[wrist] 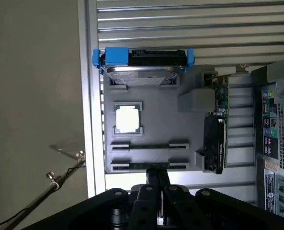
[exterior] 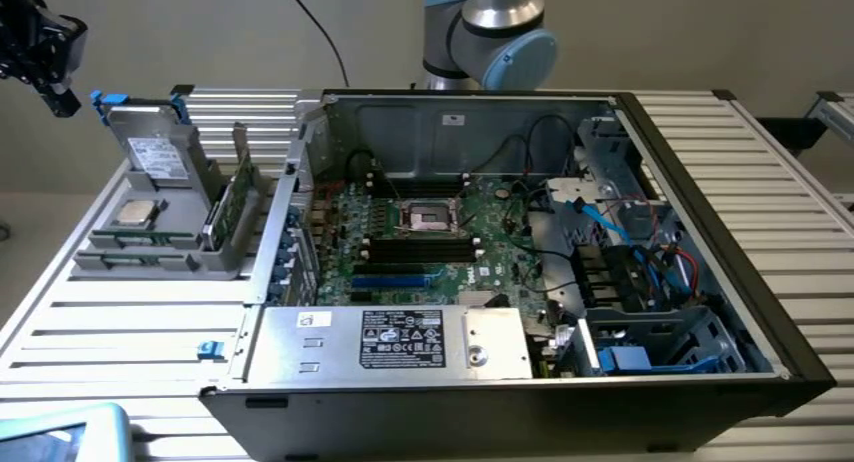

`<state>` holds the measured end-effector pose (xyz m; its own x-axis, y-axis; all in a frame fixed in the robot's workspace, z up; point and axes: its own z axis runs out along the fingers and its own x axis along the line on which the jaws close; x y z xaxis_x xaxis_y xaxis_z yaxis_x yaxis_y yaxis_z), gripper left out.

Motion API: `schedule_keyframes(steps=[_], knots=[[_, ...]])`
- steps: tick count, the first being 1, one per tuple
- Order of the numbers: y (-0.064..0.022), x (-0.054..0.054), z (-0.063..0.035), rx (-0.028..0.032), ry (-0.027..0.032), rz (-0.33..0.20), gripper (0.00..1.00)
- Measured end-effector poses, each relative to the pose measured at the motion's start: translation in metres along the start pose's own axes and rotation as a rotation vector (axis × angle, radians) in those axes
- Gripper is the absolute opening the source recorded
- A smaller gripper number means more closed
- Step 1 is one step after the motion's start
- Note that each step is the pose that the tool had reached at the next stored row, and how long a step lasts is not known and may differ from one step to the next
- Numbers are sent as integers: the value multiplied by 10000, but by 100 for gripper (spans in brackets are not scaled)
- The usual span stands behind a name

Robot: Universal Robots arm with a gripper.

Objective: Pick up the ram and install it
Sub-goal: 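Pick up the ram and move it above insertion slot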

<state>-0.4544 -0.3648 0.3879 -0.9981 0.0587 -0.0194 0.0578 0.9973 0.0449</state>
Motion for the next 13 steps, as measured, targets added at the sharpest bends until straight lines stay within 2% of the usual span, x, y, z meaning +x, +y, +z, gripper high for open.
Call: schedule_keyframes(steps=[2,13], knots=[[0,1,-1,-3,9,-164,11],[0,0,0,-42,97,-2151,11]])
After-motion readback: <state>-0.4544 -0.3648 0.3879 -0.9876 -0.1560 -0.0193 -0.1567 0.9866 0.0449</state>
